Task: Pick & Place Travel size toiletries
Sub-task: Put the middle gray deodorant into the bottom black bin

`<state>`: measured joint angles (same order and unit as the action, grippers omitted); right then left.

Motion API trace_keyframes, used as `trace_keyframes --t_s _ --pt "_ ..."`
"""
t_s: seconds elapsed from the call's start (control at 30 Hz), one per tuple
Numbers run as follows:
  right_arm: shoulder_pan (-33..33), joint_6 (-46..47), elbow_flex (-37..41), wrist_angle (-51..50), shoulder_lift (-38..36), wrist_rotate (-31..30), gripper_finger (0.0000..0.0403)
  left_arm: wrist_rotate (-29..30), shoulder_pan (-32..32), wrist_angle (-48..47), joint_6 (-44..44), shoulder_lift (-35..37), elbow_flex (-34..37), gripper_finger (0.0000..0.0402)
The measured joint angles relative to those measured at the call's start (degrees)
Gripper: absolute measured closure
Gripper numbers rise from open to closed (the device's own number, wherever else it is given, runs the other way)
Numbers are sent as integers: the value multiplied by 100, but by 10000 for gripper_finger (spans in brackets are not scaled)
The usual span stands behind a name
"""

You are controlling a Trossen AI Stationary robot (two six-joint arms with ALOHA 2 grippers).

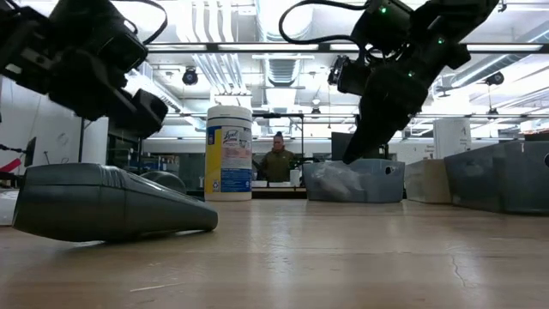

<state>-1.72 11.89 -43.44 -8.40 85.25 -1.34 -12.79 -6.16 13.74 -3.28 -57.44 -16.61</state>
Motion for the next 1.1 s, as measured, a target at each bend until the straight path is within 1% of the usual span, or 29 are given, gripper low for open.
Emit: trace_keyframes --t_s 0.1,0.17,0.3,0.47,0.53,0.7,0.73,0.93,1.1 --pt "0 10 0 30 -18 1 282 626 -392 -733 -5 -149 -326 209" --pt "0 10 0 46 -39 1 282 904 -673 -983 20 -346 -559 209" --pt "0 9 0 43 -48 1 292 984 -1139 -1219 67 -826 -954 209" --pt "0 6 0 45 -50 0 312 974 -1488 -1275 -123 -1553 -1271 209" --pt "0 8 0 45 -50 1 321 967 -1557 -1127 -475 -1840 -1353 209" --pt "0 8 0 37 -50 0 341 959 -1571 -947 -2120 -2408 -1431 209" --pt "0 7 0 36 -50 0 344 961 -1571 -976 -2253 -2497 -1418 209" --pt "0 5 0 39 -50 -1 358 976 -1571 -1100 -1859 -2859 -1426 209" --pt "0 3 0 52 -50 -1 365 1158 -1577 -1115 -1511 -2846 -1422 209"
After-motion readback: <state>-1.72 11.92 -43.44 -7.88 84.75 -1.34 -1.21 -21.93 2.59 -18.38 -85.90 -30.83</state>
